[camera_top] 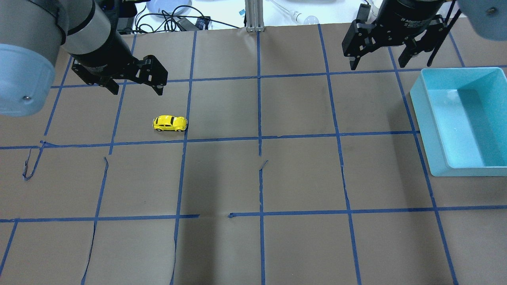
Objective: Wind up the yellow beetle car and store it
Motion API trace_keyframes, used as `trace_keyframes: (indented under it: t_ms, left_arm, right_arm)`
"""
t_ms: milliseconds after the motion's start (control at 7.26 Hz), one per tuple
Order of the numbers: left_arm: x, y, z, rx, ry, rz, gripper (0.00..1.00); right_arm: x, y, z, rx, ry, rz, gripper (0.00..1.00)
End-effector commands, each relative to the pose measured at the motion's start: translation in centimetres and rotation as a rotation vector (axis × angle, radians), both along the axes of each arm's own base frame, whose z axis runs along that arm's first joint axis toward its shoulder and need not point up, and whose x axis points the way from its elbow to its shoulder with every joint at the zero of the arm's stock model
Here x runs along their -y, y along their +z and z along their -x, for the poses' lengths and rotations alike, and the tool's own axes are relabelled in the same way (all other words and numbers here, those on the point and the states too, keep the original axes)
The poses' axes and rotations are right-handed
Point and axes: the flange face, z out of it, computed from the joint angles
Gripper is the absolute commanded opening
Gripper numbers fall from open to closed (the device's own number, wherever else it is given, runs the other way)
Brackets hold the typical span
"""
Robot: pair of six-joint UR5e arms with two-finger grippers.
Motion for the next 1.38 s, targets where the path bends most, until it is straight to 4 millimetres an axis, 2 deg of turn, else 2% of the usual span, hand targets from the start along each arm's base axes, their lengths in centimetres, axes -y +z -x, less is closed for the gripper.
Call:
trace_keyframes:
  t_ms: [0,138,413,688,964,1101,1239]
  left_arm:
    - [0.5,-0.3,-0.2,0.004,-0.022,0.005,1.00]
    - [0.9,-0.8,0.0,0.006,-0.046,-0.007,0.89]
    - [2.2,-1.5,0.2,-0.010,-0.067,-0.019,0.92]
    - [4.2,-4.1,0.1,0.021,-0.343,-0.054,0.92]
    - [6.7,-8.8,0.0,0.044,-0.636,-0.096,0.94]
    - [8.1,-10.9,-0.9,0.054,-0.835,-0.125,0.94]
    - [9.9,-13.2,-4.0,0.060,-1.035,-0.135,0.94]
  right_arm:
    - [0.0,0.0,0.0,-0.002,0.001,0.002,1.00]
    - [-0.1,0.1,0.0,-0.002,0.001,0.002,1.00]
    - [-0.2,0.2,0.0,-0.001,0.001,0.005,1.00]
    - [-0.2,0.2,0.0,-0.002,0.001,0.005,1.00]
    - [-0.1,0.1,0.0,-0.005,0.001,0.003,1.00]
    - [-0.2,0.1,0.0,-0.005,0.001,0.002,1.00]
    - [-0.1,0.1,-0.1,0.000,0.001,0.003,1.00]
